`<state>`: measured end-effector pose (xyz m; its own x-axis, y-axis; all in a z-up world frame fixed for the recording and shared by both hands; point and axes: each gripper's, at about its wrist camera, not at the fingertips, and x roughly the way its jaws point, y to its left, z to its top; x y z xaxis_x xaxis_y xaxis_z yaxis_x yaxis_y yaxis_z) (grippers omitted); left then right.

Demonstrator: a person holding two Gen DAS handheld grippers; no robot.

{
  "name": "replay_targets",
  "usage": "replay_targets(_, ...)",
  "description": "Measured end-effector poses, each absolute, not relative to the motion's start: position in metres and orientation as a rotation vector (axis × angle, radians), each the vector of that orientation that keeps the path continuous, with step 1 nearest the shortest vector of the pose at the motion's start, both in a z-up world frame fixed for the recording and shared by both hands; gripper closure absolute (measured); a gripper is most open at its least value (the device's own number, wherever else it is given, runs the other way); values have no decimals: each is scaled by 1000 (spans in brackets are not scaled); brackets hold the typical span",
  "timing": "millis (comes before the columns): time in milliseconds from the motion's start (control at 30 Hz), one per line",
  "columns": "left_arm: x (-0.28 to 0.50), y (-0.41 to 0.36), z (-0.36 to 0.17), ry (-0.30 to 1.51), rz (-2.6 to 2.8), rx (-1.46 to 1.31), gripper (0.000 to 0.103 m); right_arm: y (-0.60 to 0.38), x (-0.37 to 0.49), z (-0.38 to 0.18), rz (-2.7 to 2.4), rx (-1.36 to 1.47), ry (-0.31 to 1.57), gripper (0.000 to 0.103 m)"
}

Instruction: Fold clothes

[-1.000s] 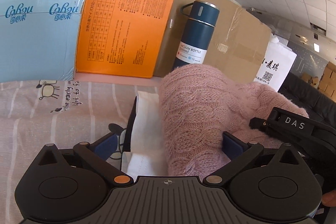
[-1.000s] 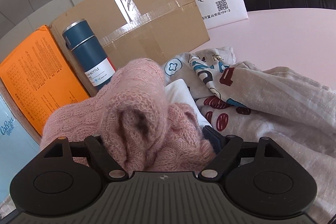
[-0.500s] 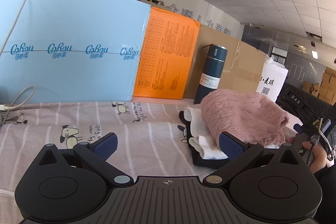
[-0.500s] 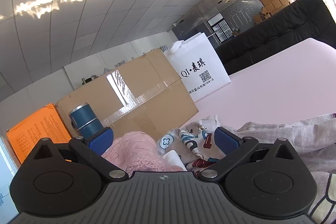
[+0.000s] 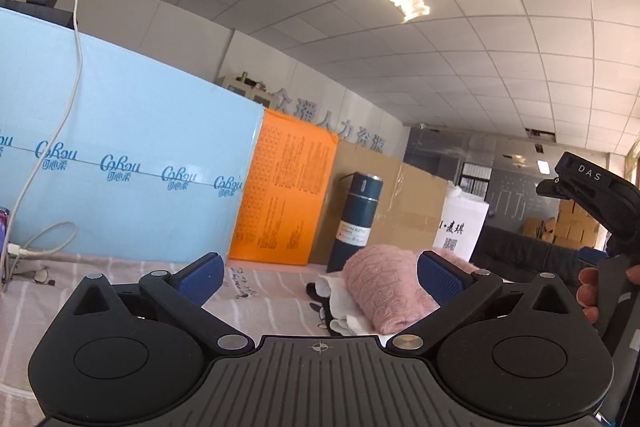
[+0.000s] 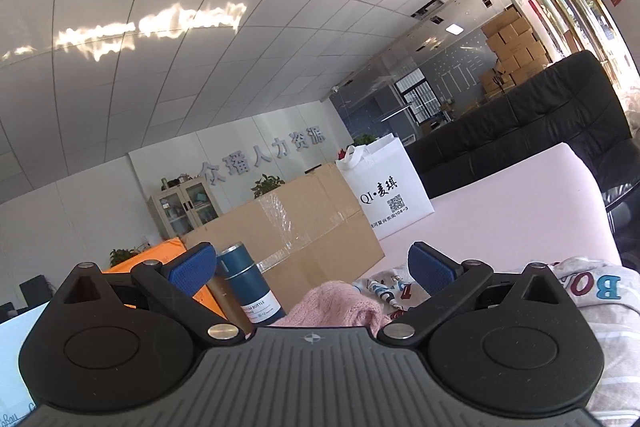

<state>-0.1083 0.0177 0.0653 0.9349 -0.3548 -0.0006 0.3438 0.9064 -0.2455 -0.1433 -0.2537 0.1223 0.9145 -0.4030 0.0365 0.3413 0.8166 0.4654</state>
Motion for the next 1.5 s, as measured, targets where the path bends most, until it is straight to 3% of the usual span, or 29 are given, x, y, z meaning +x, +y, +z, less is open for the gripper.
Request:
replay_targets(500,-103,54,89,97,-296,-462,0,-154,-181,127,-472,346,7,0)
replay_targets(1033,-84,31,59,212,-266,-298,0,-159,-188,98,-440,216,37,0)
replay_targets(1500,-100,9,57,177,-299,-157,0,-174,-169,83,-463,254,122,0)
